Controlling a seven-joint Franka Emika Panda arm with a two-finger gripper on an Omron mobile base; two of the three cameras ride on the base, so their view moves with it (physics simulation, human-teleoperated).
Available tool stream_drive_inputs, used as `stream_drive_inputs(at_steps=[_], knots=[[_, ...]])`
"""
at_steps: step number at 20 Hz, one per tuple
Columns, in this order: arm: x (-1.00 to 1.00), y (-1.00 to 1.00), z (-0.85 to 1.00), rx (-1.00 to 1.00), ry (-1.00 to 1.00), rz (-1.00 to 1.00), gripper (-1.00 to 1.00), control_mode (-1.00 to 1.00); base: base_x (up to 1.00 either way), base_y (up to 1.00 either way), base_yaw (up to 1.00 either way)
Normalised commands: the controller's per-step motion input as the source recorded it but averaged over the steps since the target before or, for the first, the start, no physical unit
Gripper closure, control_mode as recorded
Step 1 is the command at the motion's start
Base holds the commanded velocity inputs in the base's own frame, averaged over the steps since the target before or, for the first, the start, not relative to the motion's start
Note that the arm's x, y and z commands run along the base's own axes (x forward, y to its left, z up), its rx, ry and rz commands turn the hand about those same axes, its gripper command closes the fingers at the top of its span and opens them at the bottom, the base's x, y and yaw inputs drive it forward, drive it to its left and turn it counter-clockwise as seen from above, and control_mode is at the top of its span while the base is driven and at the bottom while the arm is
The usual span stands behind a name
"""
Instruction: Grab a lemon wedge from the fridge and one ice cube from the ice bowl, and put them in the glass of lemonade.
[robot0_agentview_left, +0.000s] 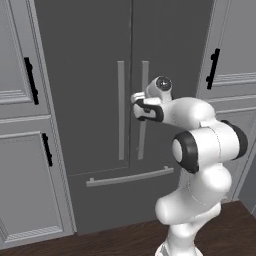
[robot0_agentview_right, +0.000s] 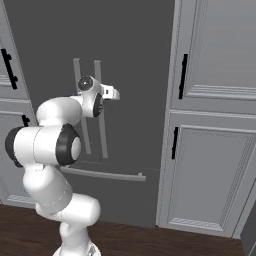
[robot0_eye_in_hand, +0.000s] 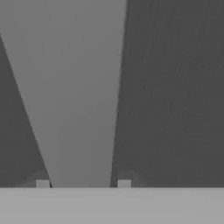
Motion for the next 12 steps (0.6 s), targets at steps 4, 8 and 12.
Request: stream_drive_inputs(at_steps=[4,8,12], knots=[[-0.88,-0.82,0.3,0.04,0.0,-0.14,1.0,-1.0,0.0,0.0,0.0],[-1.0,-0.92,0.25,0.08,0.0,-0.15,1.0,-1.0,0.0,0.0,0.0],[-1.0,-0.99,0.16,0.13,0.0,-0.21,1.0,-1.0,0.0,0.0,0.0]])
